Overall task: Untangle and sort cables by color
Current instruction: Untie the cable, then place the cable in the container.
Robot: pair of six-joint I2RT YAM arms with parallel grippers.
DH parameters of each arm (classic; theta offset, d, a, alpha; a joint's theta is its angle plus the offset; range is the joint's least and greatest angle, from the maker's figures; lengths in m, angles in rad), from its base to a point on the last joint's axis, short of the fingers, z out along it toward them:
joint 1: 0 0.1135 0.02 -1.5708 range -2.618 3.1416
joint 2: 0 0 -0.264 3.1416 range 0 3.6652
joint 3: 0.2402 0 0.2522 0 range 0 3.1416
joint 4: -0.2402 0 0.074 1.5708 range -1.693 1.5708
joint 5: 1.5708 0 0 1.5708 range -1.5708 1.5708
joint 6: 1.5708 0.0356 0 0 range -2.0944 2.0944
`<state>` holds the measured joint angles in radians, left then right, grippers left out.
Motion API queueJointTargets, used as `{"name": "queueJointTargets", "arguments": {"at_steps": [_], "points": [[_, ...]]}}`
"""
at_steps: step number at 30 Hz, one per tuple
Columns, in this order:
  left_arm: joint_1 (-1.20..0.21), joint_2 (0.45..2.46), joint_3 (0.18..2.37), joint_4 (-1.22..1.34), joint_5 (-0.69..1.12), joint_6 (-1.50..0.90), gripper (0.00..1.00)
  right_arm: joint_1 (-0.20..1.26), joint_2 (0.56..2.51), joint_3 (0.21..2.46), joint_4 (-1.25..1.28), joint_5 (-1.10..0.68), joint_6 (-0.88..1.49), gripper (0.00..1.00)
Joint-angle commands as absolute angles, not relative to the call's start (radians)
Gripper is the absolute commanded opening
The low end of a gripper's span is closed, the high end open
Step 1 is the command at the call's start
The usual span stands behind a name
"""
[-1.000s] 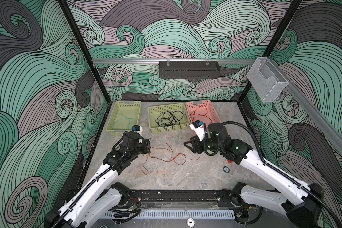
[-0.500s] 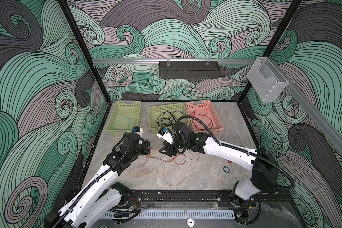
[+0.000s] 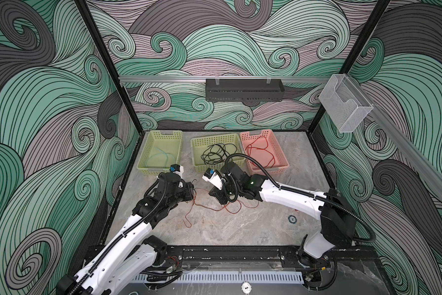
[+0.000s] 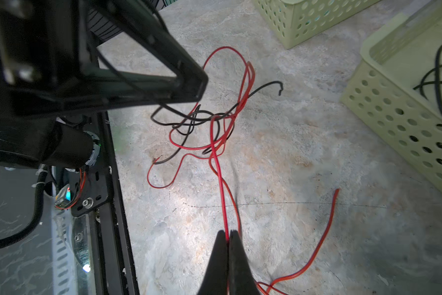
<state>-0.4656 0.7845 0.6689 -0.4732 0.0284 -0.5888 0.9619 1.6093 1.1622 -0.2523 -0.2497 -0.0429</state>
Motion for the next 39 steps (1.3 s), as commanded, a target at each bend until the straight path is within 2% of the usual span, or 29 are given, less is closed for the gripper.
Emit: {"name": "queueJointTargets", "arguments": {"at_steps": [1, 8, 13, 18, 20, 23, 30, 39], "points": [[-0.462, 0.758, 0.669, -0.505, -0.011, -0.605, 0.0, 0.965, 1.517, 1.127, -0.23, -0.09, -0.019, 0.0], [-0.459, 0.677, 0.623, -0.554, -0.246, -0.689, 0.0, 0.896, 1.203, 1.037, -0.253, 0.097, 0.018, 0.0], [-0.456, 0.596, 0.574, -0.57, -0.38, -0.757, 0.0, 0.713, 0.971, 1.043, -0.301, 0.094, 0.083, 0.0], [-0.447, 0.593, 0.581, -0.598, -0.41, -0.776, 0.0, 0.525, 0.871, 1.099, -0.352, 0.147, 0.122, 0.0], [-0.445, 0.598, 0.584, -0.603, -0.419, -0.783, 0.0, 0.46, 0.851, 1.117, -0.353, 0.182, 0.158, 0.0], [-0.44, 0.609, 0.579, -0.582, -0.397, -0.783, 0.0, 0.375, 0.841, 1.145, -0.353, 0.095, 0.201, 0.0], [-0.434, 0.643, 0.557, -0.561, -0.408, -0.794, 0.0, 0.339, 0.87, 1.291, -0.362, 0.148, 0.226, 0.0], [-0.428, 0.67, 0.465, -0.46, -0.347, -0.844, 0.0, 0.325, 1.048, 1.603, -0.302, -0.01, 0.28, 0.0]]}}
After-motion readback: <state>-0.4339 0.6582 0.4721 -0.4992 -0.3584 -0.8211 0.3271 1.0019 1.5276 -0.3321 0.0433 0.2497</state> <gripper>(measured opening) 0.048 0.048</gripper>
